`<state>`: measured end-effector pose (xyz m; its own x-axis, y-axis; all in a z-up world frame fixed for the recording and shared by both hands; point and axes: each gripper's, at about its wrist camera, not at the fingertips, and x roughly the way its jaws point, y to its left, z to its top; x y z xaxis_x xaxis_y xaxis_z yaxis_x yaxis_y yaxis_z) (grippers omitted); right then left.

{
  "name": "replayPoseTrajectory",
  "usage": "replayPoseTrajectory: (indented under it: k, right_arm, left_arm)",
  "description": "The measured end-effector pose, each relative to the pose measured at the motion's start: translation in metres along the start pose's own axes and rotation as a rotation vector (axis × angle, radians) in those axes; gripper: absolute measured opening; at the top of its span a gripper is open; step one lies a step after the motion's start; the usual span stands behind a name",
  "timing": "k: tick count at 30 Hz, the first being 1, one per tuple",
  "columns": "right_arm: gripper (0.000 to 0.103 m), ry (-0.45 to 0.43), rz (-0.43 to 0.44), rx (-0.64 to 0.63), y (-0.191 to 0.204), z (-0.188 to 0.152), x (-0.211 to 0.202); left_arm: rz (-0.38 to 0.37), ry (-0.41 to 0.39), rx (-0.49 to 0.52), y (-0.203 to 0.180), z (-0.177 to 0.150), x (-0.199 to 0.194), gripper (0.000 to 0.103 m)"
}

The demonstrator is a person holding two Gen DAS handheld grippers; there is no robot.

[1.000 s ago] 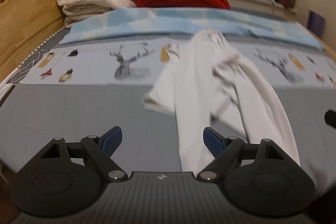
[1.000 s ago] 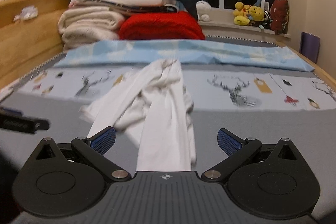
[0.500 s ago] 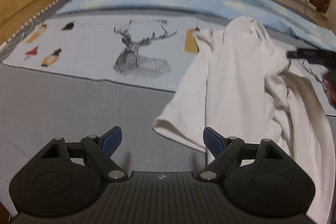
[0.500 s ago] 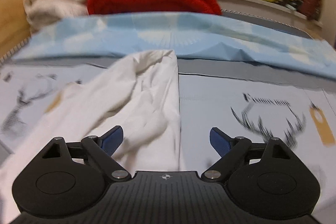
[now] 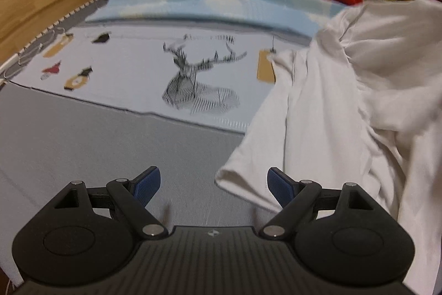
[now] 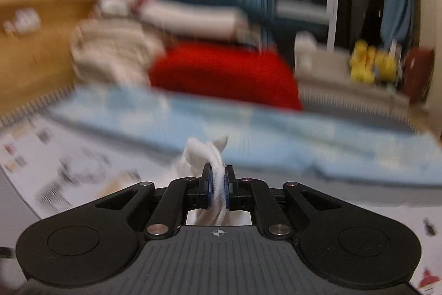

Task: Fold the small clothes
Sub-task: 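Reach both grippers to the crumpled white shirt and grasp its shoulders, then lift the white shirt high with both grippers to shake it out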

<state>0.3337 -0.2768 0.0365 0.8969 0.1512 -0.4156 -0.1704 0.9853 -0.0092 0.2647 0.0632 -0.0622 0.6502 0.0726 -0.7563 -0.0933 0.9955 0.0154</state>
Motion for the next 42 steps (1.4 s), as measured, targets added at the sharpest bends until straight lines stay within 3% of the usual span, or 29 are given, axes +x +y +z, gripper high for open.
replayPoseTrajectory:
  k: [3, 8, 12, 15, 21, 27, 30, 33, 35, 36, 37, 42]
  right_arm:
    - [0.008, -0.086, 0.014, 0.027, -0.001, -0.002, -0.083]
    - [0.008, -0.16, -0.02, 0.144, -0.007, -0.055, -0.181]
    - [0.008, -0.25, -0.004, 0.265, -0.015, -0.086, -0.212]
    - [0.008, -0.247, 0.04, 0.283, -0.024, -0.092, -0.214]
    - [0.008, -0.297, 0.088, 0.287, -0.04, -0.093, -0.228]
    - [0.008, -0.293, 0.105, 0.275, -0.04, -0.095, -0.233]
    - [0.008, -0.295, 0.122, 0.277, -0.039, -0.093, -0.233]
    - [0.008, -0.302, 0.133, 0.264, -0.035, -0.093, -0.234]
    - [0.008, -0.306, 0.137, 0.248, -0.032, -0.093, -0.234]
    - [0.008, -0.31, 0.127, 0.239, -0.031, -0.093, -0.233]
    - [0.008, -0.314, 0.109, 0.232, -0.031, -0.093, -0.233]
    - [0.008, -0.323, -0.113, 0.274, -0.053, -0.098, -0.228]
  left_arm:
    - [-0.056, -0.075, -0.009, -0.004, 0.0, -0.014, 0.088]
    - [-0.192, -0.158, 0.071, -0.03, -0.006, -0.037, 0.088]
    - [-0.287, -0.193, 0.18, -0.071, -0.001, -0.039, 0.088]
    - [-0.275, -0.25, 0.275, -0.108, 0.004, -0.024, 0.088]
    - [-0.358, -0.266, 0.313, -0.148, 0.043, 0.024, 0.088]
    - [-0.684, -0.14, 0.398, -0.167, 0.093, 0.06, 0.088]
    - [-0.713, -0.1, 0.463, -0.192, 0.1, 0.078, 0.088]
    - [-0.739, -0.005, 0.433, -0.219, 0.112, 0.107, 0.088]
    - [-0.733, -0.001, 0.403, -0.23, 0.118, 0.12, 0.072]
    - [-0.734, -0.025, 0.413, -0.233, 0.119, 0.12, 0.028]
    - [-0.73, -0.045, 0.428, -0.234, 0.119, 0.115, 0.012]
    - [-0.612, -0.214, 0.384, -0.183, 0.122, 0.049, 0.01]
